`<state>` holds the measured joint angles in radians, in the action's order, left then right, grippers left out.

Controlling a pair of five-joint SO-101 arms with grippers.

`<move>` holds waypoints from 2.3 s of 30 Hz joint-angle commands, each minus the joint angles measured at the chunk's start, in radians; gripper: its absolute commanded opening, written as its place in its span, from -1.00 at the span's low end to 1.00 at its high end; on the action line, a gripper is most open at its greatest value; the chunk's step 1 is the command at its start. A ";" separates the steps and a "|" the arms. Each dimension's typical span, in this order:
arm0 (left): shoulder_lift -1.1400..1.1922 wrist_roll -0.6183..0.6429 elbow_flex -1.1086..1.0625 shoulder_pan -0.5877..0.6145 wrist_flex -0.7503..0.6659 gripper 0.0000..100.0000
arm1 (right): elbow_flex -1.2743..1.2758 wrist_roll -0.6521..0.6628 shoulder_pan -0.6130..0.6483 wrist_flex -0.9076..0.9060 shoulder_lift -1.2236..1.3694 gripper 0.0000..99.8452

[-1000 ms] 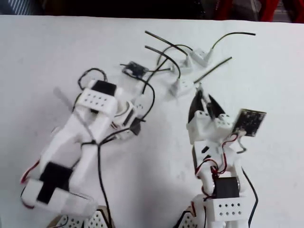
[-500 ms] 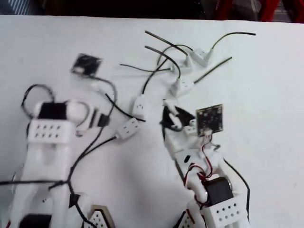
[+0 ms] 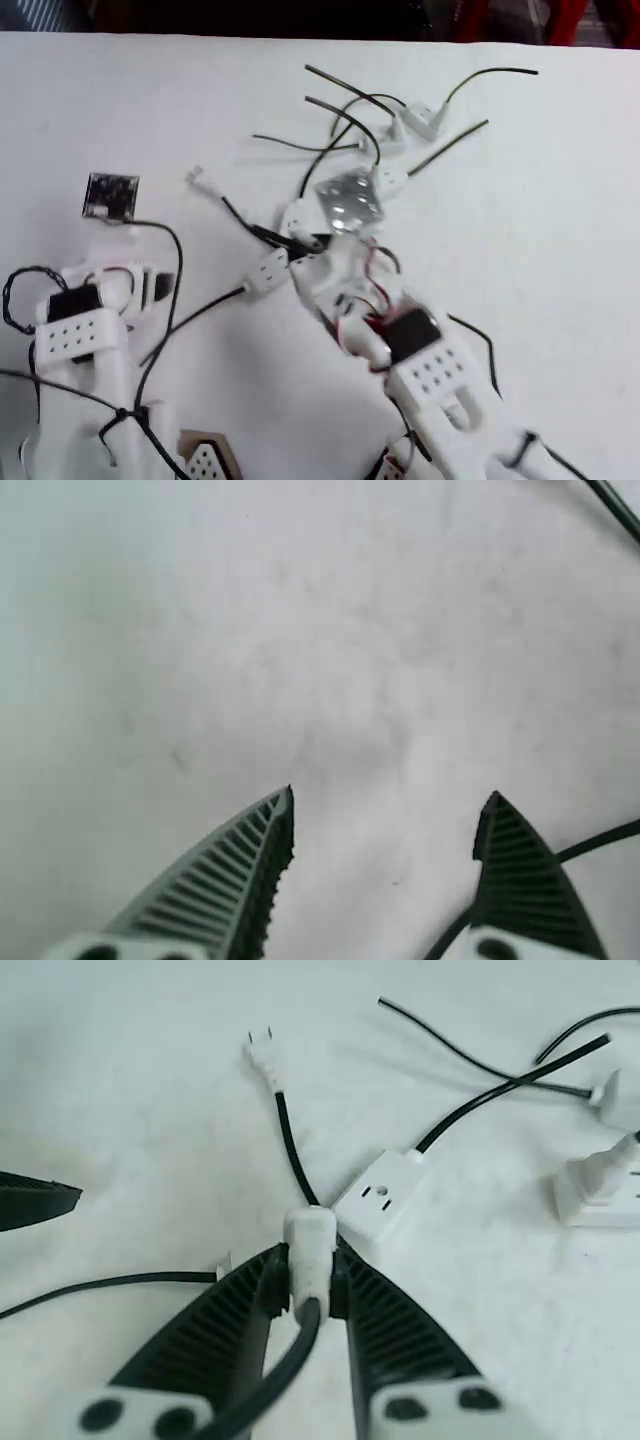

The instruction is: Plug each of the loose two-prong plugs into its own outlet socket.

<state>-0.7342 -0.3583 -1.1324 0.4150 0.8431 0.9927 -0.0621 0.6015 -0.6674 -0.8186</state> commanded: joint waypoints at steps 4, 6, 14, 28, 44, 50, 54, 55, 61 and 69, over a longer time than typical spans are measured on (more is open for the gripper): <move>-0.031 -0.025 -0.084 0.025 -0.117 -0.43 | -0.175 0.014 0.015 0.007 0.265 -0.97; -0.031 -0.025 -0.087 0.025 -0.117 -0.43 | -0.213 0.014 0.015 0.007 0.329 -0.97; -0.031 -0.025 -0.089 0.025 -0.117 -0.43 | -0.288 0.023 0.045 -0.001 0.510 -0.97; -0.030 -0.025 -0.091 0.025 -0.115 -0.43 | -0.304 0.141 0.012 -0.002 0.562 -0.97; -0.030 -0.025 -0.091 0.025 -0.115 -0.43 | -0.315 0.167 0.035 -0.021 0.654 -0.97; -0.031 -0.025 -0.098 0.025 -0.120 -0.43 | -0.423 0.164 0.036 -0.154 0.713 -0.97; -0.031 -0.025 -0.098 0.025 -0.120 -0.43 | -0.499 0.163 0.036 -0.229 0.736 -0.97; -0.031 -0.025 -0.098 0.025 -0.120 -0.43 | -0.514 0.163 0.036 -0.237 0.751 -0.97; -0.031 -0.025 -0.100 0.025 -0.120 -0.43 | -0.600 0.161 0.038 -0.248 0.929 -0.97; -0.031 -0.025 -0.100 0.025 -0.120 -0.43 | -0.615 0.163 0.030 -0.255 0.970 -0.97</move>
<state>-0.7342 -0.3751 -1.2382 0.4350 0.7419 0.3928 0.0928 0.6276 -0.9129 0.1511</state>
